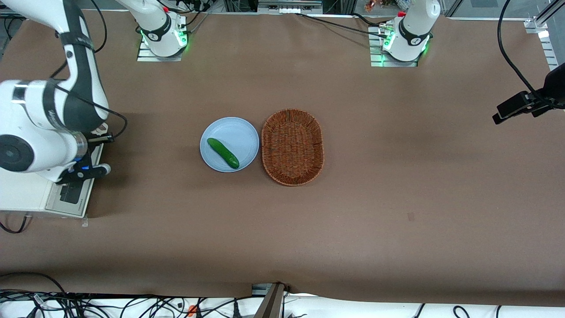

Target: Open oven door with right arm only

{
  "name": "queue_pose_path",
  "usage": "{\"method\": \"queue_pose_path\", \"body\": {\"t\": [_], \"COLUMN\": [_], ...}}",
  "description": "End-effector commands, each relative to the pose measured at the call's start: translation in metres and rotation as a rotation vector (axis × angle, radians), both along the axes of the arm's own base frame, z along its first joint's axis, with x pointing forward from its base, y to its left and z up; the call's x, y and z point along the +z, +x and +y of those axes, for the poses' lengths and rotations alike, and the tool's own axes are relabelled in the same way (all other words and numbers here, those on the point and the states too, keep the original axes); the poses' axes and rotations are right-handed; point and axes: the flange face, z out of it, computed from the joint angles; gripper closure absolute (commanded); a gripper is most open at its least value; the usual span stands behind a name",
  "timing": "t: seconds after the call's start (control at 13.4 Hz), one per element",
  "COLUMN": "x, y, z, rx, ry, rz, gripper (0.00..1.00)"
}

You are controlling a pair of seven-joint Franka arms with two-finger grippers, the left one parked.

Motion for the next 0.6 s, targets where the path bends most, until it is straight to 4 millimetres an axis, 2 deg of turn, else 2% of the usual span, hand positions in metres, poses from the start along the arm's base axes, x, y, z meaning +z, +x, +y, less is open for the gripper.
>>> {"method": "queue_pose_path", "body": {"t": [0.0,0.15,0.52], "x": [-0.021,-0.035,-0.031], "y": [0.003,-0.001,0.000], "z": [-0.007,-0.015,-0.024], "rx": [0.058,0.120,0.228], "ry": [-0.086,-0.157,-0.205], "rz": [-0.006,-0.003,0.038], "gripper": [1.00,1.00,1.00]}}
